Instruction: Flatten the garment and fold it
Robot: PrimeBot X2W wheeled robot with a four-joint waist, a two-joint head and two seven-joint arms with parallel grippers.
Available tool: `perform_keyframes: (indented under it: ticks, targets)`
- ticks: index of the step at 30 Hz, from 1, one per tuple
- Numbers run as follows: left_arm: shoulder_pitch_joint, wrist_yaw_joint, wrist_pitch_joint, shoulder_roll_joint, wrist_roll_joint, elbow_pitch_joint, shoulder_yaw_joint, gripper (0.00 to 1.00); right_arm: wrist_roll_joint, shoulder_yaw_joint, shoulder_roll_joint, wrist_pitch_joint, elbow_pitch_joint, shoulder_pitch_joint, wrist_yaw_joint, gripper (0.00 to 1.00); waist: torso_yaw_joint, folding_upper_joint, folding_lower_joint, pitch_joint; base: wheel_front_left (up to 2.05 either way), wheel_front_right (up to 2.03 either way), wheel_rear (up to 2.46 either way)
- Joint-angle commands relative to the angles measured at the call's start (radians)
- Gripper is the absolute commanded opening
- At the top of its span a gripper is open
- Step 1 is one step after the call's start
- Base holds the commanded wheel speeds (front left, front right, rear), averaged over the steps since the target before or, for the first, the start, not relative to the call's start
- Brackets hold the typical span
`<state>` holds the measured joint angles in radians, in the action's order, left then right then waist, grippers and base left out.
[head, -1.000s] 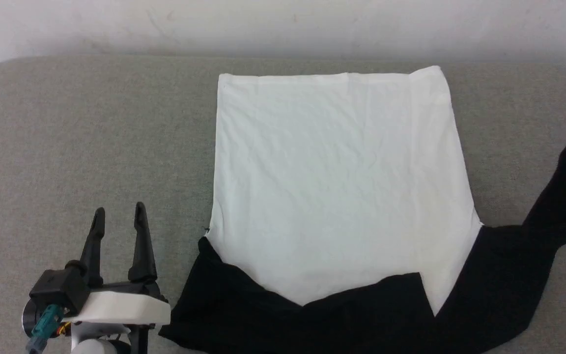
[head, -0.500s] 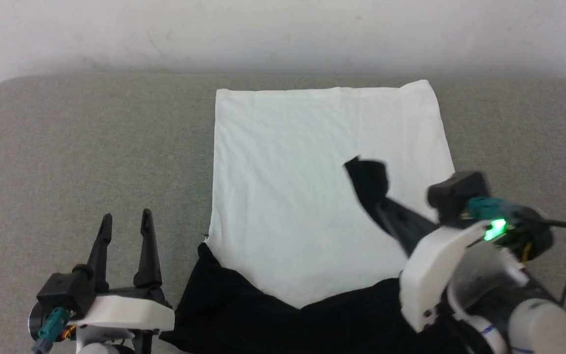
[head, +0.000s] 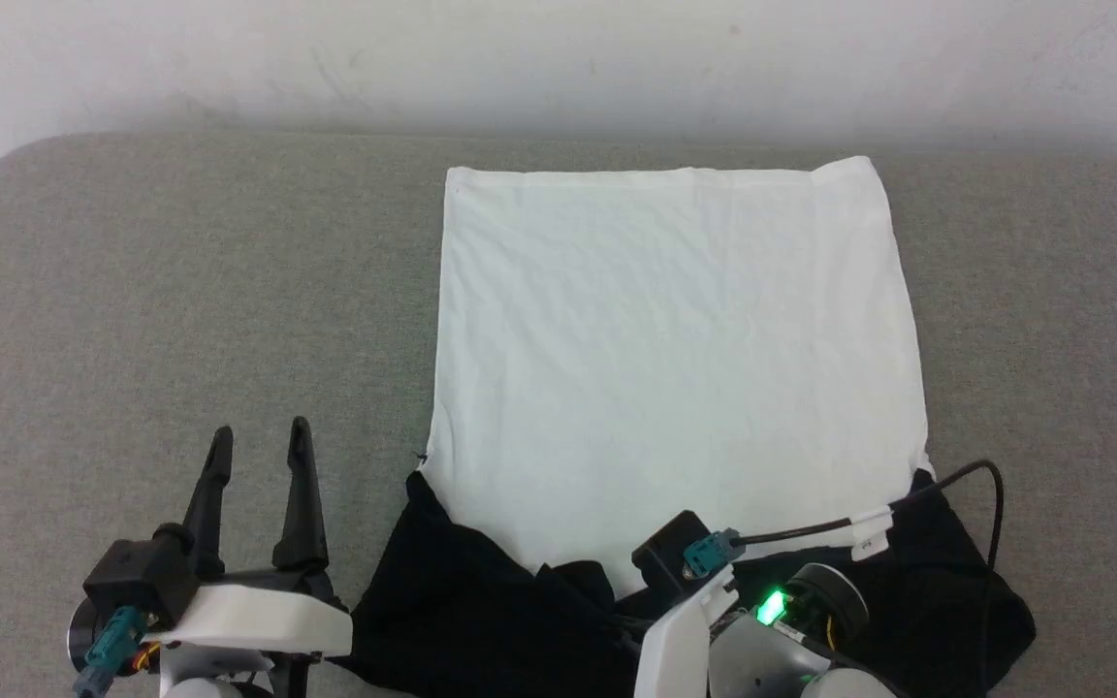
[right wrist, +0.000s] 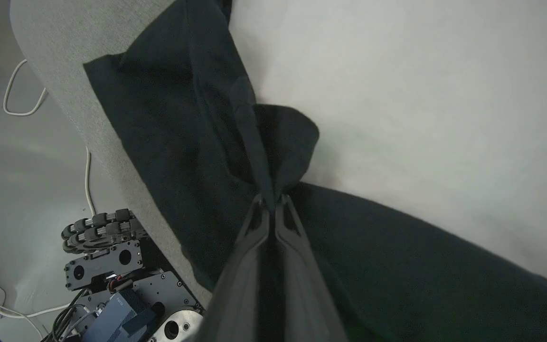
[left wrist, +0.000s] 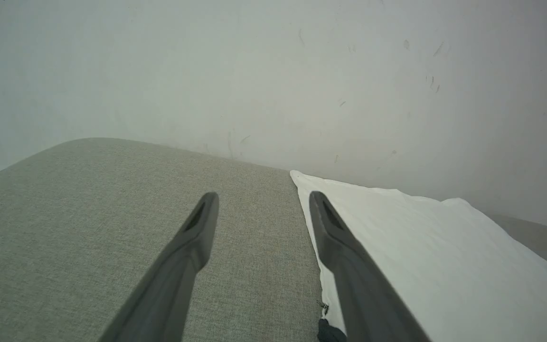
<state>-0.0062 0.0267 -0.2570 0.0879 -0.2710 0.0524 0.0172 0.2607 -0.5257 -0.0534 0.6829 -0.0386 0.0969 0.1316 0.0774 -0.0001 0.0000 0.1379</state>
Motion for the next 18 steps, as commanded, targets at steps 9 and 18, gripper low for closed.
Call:
perform_keyframes:
  ticks: [9, 18]
  targets:
    - [-0.002, 0.012, -0.005, -0.009, 0.002, 0.012, 0.006, 1.00, 0.030, 0.089, 0.003, -0.195, 0.071, 0.032, -0.001, 1.00, -0.023, 0.0001, 0.0000, -0.003, 0.00, 0.00, 0.00]
    - [-0.061, 0.040, 0.019, 0.043, 0.003, 0.015, 0.000, 1.00, -0.038, 0.345, 0.003, -0.493, 0.202, 0.029, -0.001, 1.00, -0.081, 0.0001, 0.0000, 0.029, 0.00, 0.00, 0.00]
